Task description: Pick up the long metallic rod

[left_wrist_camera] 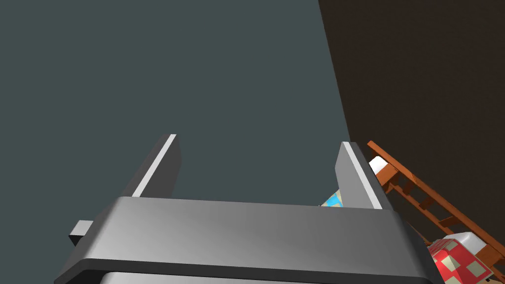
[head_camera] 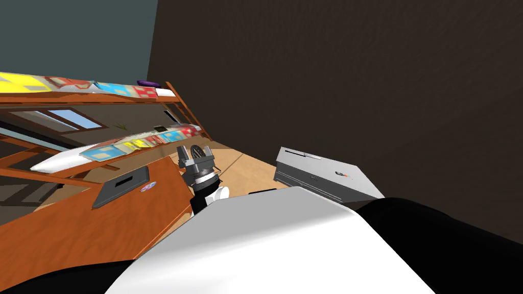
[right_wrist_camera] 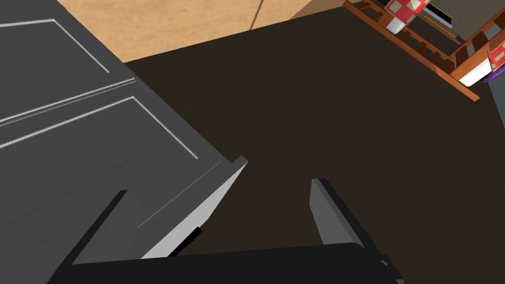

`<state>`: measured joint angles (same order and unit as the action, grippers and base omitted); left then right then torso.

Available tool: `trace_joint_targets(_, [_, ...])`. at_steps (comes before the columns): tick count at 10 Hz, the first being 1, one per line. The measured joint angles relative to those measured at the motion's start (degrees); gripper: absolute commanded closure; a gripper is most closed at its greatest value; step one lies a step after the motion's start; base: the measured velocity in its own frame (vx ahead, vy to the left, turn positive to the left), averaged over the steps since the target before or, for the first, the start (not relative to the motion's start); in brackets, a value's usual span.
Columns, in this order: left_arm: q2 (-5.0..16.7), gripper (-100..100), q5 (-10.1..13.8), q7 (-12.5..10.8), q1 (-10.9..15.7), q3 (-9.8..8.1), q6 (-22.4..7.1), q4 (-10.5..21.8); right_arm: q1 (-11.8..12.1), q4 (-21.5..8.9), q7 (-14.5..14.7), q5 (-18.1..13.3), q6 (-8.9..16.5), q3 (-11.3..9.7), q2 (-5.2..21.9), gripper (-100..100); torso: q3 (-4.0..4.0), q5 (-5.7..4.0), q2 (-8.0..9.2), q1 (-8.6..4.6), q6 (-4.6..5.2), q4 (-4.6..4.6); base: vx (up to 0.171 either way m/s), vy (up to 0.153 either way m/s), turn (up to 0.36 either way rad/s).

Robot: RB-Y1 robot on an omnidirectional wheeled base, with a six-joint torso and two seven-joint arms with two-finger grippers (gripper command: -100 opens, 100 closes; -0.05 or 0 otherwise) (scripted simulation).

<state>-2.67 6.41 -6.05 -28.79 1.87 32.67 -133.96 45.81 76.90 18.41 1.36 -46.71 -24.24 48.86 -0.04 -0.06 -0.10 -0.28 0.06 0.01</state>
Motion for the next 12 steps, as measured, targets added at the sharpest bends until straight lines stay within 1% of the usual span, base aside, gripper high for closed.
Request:
trace_joint_targets(1, [0.0, 0, 0.0, 0.0, 0.01, 0.0, 0.0, 0.0, 0.52, -0.87, 1.06, 0.18, 0.43, -1.37, 1.38, -100, -0.01, 0.01, -0.03, 0.01, -0.04, 0.0, 0.002, -0.007, 0.203])
trace_joint_targets(2, [0.0, 0, 0.0, 0.0, 0.0, 0.0, 0.0, 0.0, 1.13, -1.82, 1.57, 0.49, 0.15, -1.84, 2.83, -100, -0.02, 0.01, -0.04, 0.0, 0.0, -0.01, 0.002, -0.006, 0.011])
trace_joint_targets(3, [0.0, 0, 0.0, 0.0, -0.01, 0.0, 0.0, 0.0, 0.71, -3.67, 1.52, 0.51, -0.52, -2.16, 3.12, -100, -0.02, 0.0, -0.04, 0.02, 0.02, -0.01, 0.006, 0.003, 0.335])
trace_joint_targets(4, [0.0, 0, 0.0, 0.0, 0.01, 0.01, 0.0, 0.0, 1.78, -4.36, 2.34, 0.87, -0.76, -3.16, 4.65, -100, -0.03, 0.02, -0.06, 0.03, -0.06, -0.01, 0.006, -0.011, 0.25])
trace_joint_targets(5, [0.0, 0, 0.0, 0.0, 0.0, 0.0, 0.0, 0.0, 1.03, -6.63, 2.83, 0.83, -1.17, -4.21, 5.0, -100, -0.04, -0.01, -0.08, -0.01, -0.01, -0.01, 0.015, -0.011, 0.371])
trace_joint_targets(6, [0.0, 0, 0.0, 0.0, 0.0, 0.0, 0.0, 0.0, 0.96, -7.55, 3.39, 1.16, -0.68, -5.69, 6.57, -100, -0.07, 0.0, -0.12, -0.03, -0.06, -0.02, 0.016, -0.017, 0.192])
trace_joint_targets(7, [0.0, 0, 0.0, 0.0, -0.01, -0.01, 0.0, 0.0, 1.3, -8.98, 4.04, 1.36, -0.84, -6.41, 7.3, -100, -0.06, -0.01, -0.11, -0.03, 0.02, -0.02, 0.008, -0.007, -0.043])
trace_joint_targets(8, [0.0, 0, 0.0, 0.0, -0.01, -0.01, 0.0, 0.0, 0.83, -10.57, 4.11, 1.32, -1.25, -6.82, 7.42, -100, -0.05, -0.01, -0.08, 0.02, 0.04, -0.01, 0.015, 0.0, 0.303])
trace_joint_targets(9, [0.0, 0, 0.0, 0.0, 0.0, 0.0, 0.0, 0.0, 0.59, -13.51, 4.49, 1.54, -2.22, -8.33, 8.5, -100, -0.06, 0.01, -0.11, 0.01, -0.05, -0.02, 0.034, -0.016, 0.445])
trace_joint_targets(10, [0.0, 0, 0.0, 0.0, 0.0, 0.0, 0.0, 0.0, 0.88, -15.71, 5.52, 2.11, -2.53, -10.05, 10.27, -100, -0.1, 0.0, -0.19, -0.05, -0.05, -0.03, 0.033, -0.026, 0.299])
trace_joint_targets(11, [0.0, 0, 0.0, 0.0, -0.01, -0.01, 0.0, 0.0, 1.17, -16.0, 6.19, 2.5, -1.76, -10.99, 11.44, -100, -0.12, -0.02, -0.21, -0.06, -0.02, -0.04, 0.043, -0.027, 0.418])
trace_joint_targets(12, [0.01, 0, 0.0, 0.0, 0.0, 0.0, 0.0, 0.0, 0.69, -17.69, 7.01, 2.75, -1.23, -12.79, 12.08, -100, -0.14, -0.02, -0.25, -0.08, -0.06, -0.04, 0.035, -0.032, 0.194])
